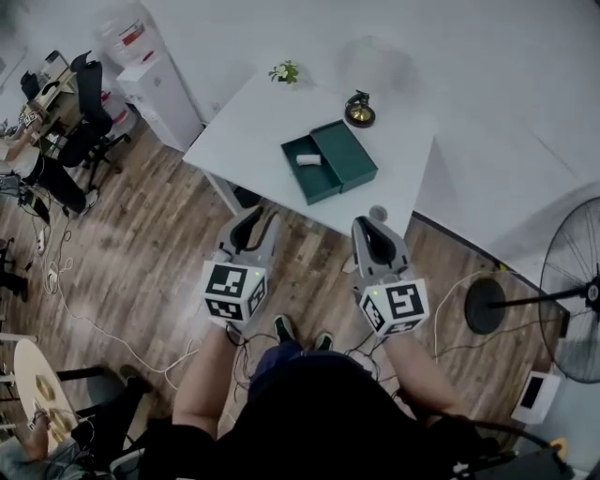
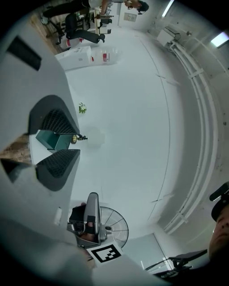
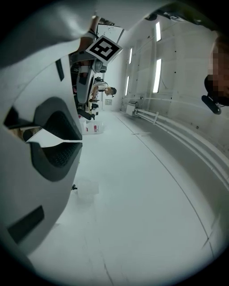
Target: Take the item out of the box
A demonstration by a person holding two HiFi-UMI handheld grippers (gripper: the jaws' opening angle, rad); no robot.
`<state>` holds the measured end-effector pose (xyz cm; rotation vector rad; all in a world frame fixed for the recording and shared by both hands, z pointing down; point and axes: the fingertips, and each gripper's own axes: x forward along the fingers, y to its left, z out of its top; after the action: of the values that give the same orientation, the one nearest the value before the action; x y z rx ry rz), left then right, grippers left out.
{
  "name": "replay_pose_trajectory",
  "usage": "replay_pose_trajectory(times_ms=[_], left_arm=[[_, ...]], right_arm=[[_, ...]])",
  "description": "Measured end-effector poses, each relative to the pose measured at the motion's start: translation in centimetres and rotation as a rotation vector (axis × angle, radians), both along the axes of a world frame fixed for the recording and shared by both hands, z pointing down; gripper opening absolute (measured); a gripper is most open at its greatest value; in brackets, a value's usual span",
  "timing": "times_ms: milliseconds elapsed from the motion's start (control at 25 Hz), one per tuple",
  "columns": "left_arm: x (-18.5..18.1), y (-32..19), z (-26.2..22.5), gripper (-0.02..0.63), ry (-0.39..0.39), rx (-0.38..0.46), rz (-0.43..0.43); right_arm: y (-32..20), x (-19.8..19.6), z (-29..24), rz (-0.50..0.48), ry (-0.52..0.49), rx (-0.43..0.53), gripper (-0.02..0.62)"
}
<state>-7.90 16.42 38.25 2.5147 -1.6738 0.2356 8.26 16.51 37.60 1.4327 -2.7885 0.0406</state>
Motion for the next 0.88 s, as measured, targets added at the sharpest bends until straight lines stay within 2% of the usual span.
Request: replay_pose_trajectory(times_ms=[160, 360, 680, 880], left_arm=[[0.9, 0.7, -1.1, 0.100, -0.019, 0.013, -0.013], [0.3, 0.3, -0.7, 0.100, -0.045, 0.009, -0.017], [-0.5, -5.6, 0.2, 0.100, -0.014, 0.014, 0.038], [-3.1, -10.7, 0.3, 0.100, 0.007, 0.022, 0.067]], right_arm=[[0.4, 0.6, -1.0, -0.029, 0.015, 0.039, 0.020], [-0.2, 1.1, -0.7, -0.011, 0.014, 0.043, 0.008], [-4.9, 0.6, -0.2, 0.053, 0.033, 0.031, 0.006], [-9.1, -1.7, -0.4, 0.095, 0.054, 0.026, 0.006]])
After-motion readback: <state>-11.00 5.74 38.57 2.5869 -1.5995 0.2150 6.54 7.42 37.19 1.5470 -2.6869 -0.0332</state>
